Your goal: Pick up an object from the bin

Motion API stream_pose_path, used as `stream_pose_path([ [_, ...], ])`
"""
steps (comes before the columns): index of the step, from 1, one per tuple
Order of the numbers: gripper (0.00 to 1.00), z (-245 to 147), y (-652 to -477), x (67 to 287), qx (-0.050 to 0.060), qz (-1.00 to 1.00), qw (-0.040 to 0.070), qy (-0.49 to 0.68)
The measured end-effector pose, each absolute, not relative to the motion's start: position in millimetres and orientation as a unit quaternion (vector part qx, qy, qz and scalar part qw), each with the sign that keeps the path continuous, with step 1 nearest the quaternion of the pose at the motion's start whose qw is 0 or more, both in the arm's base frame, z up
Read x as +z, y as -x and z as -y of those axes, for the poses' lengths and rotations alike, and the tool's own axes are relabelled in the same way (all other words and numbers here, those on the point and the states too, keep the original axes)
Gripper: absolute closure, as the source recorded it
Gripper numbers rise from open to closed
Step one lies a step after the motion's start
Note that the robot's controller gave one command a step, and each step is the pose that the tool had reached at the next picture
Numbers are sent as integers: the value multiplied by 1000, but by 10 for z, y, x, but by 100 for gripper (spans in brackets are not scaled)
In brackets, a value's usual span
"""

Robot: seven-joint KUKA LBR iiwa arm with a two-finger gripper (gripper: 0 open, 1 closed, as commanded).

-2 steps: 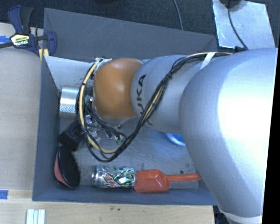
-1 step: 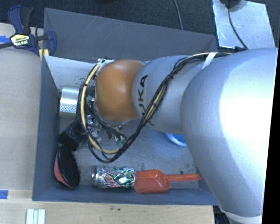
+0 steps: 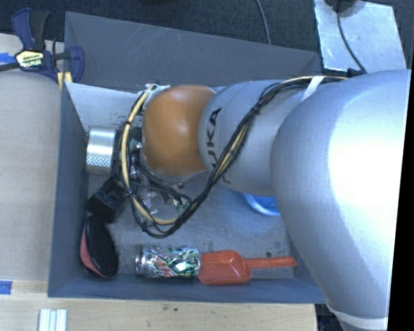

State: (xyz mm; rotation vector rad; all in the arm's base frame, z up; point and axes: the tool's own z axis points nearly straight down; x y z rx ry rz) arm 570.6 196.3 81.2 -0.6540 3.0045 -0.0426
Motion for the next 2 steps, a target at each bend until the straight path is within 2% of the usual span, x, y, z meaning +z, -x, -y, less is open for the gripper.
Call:
stream_pose_path([
  [1,100,-1972,-5762,872,-13,-976,44,212],
  [2,100,-1971,-5763,873,-13,-976,44,211],
])
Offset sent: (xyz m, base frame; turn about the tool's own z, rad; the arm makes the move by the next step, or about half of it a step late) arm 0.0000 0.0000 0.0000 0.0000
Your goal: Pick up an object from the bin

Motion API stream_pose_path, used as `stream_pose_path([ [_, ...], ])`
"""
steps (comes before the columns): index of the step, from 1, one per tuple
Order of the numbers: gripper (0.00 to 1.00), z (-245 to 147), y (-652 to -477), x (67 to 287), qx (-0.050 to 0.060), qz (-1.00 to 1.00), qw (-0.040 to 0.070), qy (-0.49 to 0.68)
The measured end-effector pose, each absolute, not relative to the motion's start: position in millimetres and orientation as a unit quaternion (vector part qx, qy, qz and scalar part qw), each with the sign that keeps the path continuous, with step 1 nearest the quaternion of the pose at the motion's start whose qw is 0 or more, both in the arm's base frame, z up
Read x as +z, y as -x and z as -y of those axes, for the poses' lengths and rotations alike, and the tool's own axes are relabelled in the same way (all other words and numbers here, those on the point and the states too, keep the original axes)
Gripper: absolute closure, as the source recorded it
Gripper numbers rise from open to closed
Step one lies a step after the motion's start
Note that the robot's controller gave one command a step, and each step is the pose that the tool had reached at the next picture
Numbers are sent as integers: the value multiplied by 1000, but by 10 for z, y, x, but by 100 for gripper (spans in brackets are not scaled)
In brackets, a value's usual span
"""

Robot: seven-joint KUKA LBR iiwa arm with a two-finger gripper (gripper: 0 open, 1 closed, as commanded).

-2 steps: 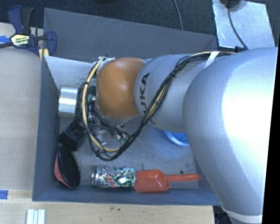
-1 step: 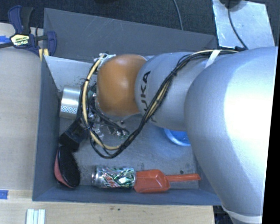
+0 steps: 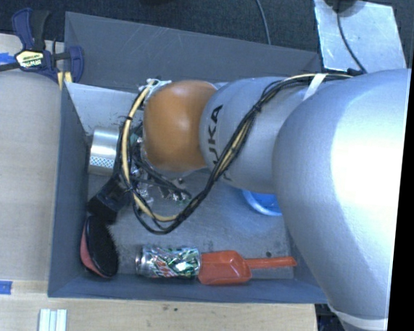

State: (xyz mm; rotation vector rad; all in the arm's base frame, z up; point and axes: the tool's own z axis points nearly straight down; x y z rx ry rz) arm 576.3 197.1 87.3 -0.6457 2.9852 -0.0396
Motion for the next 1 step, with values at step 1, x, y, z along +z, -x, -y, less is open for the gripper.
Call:
stream_pose_path([
  [1,100,-1899,-5783,896,-10,-977,46,208],
])
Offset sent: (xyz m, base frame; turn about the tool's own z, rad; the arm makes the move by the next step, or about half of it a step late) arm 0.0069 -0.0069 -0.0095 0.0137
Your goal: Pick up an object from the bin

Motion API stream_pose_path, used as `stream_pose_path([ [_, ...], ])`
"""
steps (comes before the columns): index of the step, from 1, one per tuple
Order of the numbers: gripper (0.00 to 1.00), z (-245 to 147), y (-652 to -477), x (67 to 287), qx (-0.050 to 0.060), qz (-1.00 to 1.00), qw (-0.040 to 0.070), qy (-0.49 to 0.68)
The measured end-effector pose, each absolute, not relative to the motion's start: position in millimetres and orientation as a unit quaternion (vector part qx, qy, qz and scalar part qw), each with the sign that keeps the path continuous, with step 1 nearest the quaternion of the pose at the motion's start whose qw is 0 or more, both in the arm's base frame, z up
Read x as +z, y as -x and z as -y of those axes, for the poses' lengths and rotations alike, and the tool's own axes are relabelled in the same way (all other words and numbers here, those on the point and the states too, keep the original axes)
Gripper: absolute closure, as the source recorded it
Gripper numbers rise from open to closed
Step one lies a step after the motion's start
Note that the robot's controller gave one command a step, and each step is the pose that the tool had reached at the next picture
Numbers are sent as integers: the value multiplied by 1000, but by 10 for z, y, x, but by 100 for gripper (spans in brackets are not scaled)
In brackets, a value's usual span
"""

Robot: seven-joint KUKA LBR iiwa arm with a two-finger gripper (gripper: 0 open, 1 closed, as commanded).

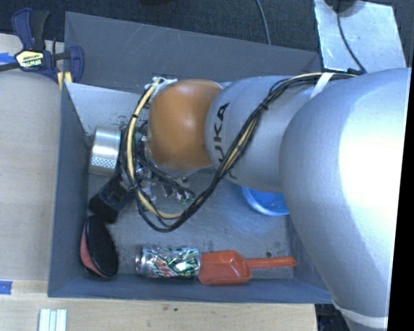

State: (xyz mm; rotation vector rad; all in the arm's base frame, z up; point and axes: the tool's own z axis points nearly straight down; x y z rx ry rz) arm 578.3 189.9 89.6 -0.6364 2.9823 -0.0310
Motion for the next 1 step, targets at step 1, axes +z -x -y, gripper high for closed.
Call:
stream_pose_path([
  [1,100,-1904,-5860,834,-13,-978,46,205],
])
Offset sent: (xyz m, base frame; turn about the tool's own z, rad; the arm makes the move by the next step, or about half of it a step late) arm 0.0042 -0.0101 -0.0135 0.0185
